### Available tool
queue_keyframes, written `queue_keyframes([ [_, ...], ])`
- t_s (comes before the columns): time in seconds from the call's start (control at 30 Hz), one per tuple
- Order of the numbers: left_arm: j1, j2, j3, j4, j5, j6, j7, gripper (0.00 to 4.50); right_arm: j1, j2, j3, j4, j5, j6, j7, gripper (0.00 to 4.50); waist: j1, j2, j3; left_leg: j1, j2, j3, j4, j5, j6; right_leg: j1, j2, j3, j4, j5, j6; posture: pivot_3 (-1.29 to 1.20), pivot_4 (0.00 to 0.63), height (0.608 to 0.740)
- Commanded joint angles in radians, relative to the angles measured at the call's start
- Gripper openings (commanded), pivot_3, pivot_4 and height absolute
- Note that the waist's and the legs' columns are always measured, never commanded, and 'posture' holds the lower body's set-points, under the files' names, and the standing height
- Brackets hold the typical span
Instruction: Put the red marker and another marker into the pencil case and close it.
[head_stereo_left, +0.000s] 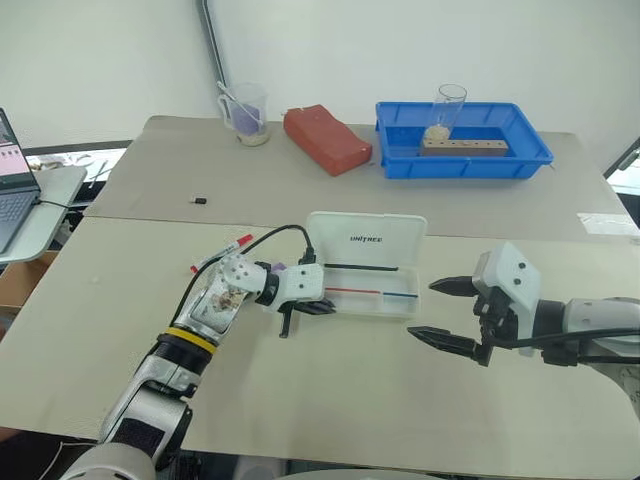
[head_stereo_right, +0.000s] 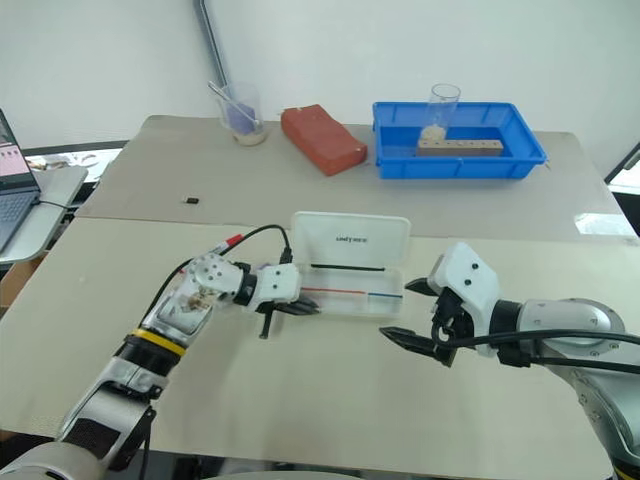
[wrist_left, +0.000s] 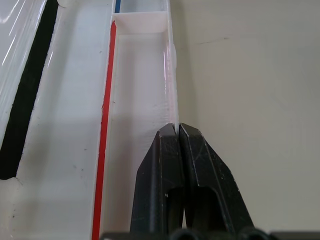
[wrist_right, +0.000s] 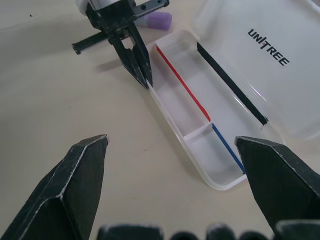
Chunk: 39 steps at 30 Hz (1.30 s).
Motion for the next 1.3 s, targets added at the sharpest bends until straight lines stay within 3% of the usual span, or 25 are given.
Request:
queue_keyframes([
  [0.03, 0.027, 0.025, -0.018, -0.11, -0.026, 0.071, -0.012, 0.04, -0.005, -0.003, -0.006, 0.002, -0.024, -0.056, -0.01, 4.5, 0.0, 0.0, 0.0, 0.0, 0.0, 0.0, 0.0, 0.0, 0.0, 0.0, 0.0, 0.0, 0.0, 0.0, 0.0, 0.0, 0.15, 0.74],
  [0.3, 0.031, 0.036, -0.026, -0.132, -0.034, 0.113, 0.021, 0.04, -0.023, -0.012, 0.03, 0.051, -0.056, -0.108, -0.001, 4.5, 0.002, 0.0, 0.0, 0.001, 0.0, -0.001, 0.0, 0.0, 0.0, 0.002, 0.0, 0.0, -0.001, 0.0, 0.0, 0.0, 0.15, 0.74],
  [0.43, 0.039, 0.046, -0.03, -0.138, -0.044, 0.113, 0.015, 1.28, -0.056, -0.015, 0.046, 0.065, -0.057, -0.108, 0.005, 4.5, 0.0, 0.0, 0.0, 0.001, 0.0, -0.001, 0.0, 0.0, 0.0, 0.002, 0.0, 0.0, -0.001, 0.0, 0.0, 0.0, 0.15, 0.74],
  [0.63, 0.04, 0.06, -0.015, -0.172, -0.06, 0.123, 0.036, 4.29, -0.119, -0.027, 0.085, 0.102, -0.061, -0.113, 0.033, 4.5, 0.001, 0.0, 0.0, 0.001, 0.0, -0.001, 0.0, 0.0, 0.0, 0.002, 0.0, 0.0, -0.001, 0.0, 0.0, 0.0, 0.15, 0.74],
  [0.67, 0.039, 0.062, -0.008, -0.179, -0.067, 0.127, 0.042, 4.44, -0.134, -0.025, 0.093, 0.11, -0.062, -0.114, 0.035, 4.5, 0.001, 0.0, 0.0, 0.001, 0.0, -0.001, 0.0, 0.0, 0.0, 0.002, 0.0, 0.0, -0.001, 0.0, 0.0, 0.0, 0.15, 0.74],
  [1.0, 0.016, 0.117, 0.104, -0.379, -0.208, 0.321, 0.071, 4.44, -0.24, -0.027, 0.141, 0.184, -0.047, -0.128, 0.096, 4.5, -0.001, 0.001, -0.001, 0.002, 0.0, -0.001, 0.001, 0.0, 0.0, 0.003, 0.001, 0.0, -0.001, 0.0, 0.0, 0.0, 0.15, 0.74],
  [1.1, -0.009, 0.146, 0.191, -0.425, -0.281, 0.43, 0.107, 4.44, -0.297, -0.014, 0.161, 0.206, -0.04, -0.125, 0.105, 4.5, -0.001, 0.001, -0.001, 0.002, 0.001, -0.002, 0.001, 0.0, 0.0, 0.003, 0.002, 0.0, 0.0, 0.0, 0.0, 0.0, 0.15, 0.74],
  [1.3, -0.041, 0.191, 0.377, -0.294, -0.285, 0.457, 0.288, 4.44, -0.414, 0.071, 0.21, 0.172, 0.006, -0.071, 0.045, 4.5, -0.001, 0.002, -0.001, 0.002, 0.001, -0.003, 0.001, 0.0, 0.0, 0.003, 0.003, 0.001, 0.0, 0.0, 0.0, 0.0, 0.15, 0.74],
])
